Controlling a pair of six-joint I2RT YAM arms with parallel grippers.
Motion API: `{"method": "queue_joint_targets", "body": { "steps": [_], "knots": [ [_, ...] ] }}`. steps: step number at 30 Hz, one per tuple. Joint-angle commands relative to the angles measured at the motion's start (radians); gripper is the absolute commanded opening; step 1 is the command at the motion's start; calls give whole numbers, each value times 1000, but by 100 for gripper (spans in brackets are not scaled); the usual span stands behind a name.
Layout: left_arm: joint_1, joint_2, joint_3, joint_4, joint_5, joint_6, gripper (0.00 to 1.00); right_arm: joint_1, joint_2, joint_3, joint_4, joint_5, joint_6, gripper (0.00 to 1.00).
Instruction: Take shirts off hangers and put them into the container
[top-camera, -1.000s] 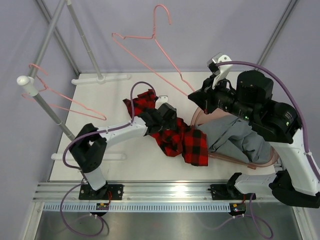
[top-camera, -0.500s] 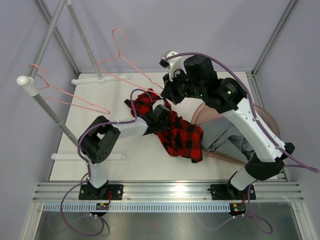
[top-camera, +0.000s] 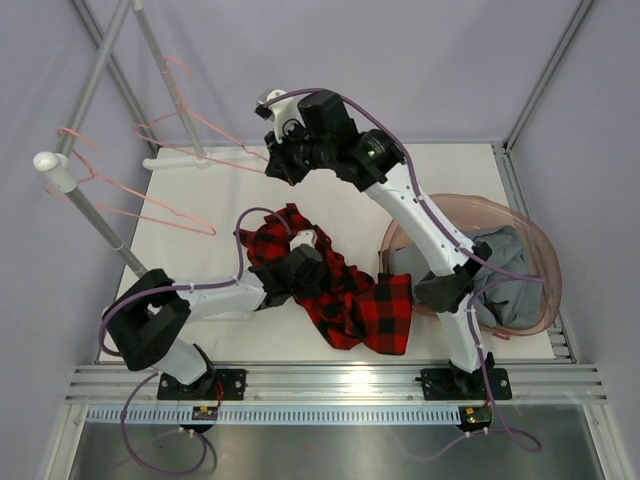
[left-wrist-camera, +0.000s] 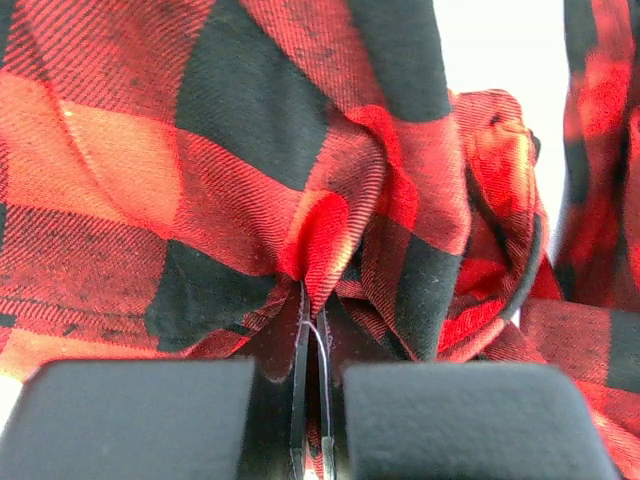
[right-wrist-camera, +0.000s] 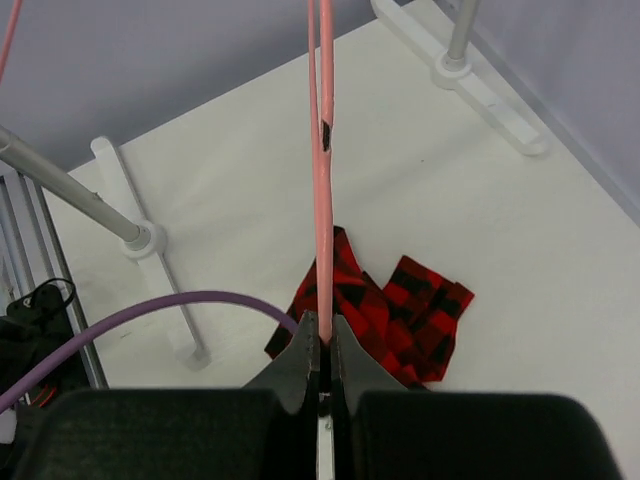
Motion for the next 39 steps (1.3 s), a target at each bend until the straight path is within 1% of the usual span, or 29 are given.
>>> {"method": "queue_joint_targets", "body": {
  "steps": [1,6,8,10,11,12,15,25,32,39],
  "knots": [
    [-45,-68,-22,-12,-52,-31,0,33,49,27,53,-182,-264,0],
    [-88,-78,-55,14,-87,-57,0,85,123,32,139,-237,-291,0],
    [-93,-71,-78,65,-82,-74,0,104,155,59,142,-256,-307,0],
    [-99,-56,-104,77,-79,-96,0,130,172,76,145,-276,-327,0],
    [-101,-52,-114,117,-75,-101,0,135,183,85,153,-286,-341,0],
    [-107,-52,-121,128,-70,-107,0,139,186,85,160,-324,-344,0],
    [-127,-56,-147,151,-85,-129,0,144,196,91,191,-368,-347,0],
    [-162,-67,-166,174,-87,-149,0,181,224,159,234,-384,-353,0],
    [-167,-105,-190,169,-93,-146,0,182,223,161,285,-516,-292,0],
    [-167,-127,-230,198,-84,-150,0,182,223,184,328,-515,-282,0]
  ]
}}
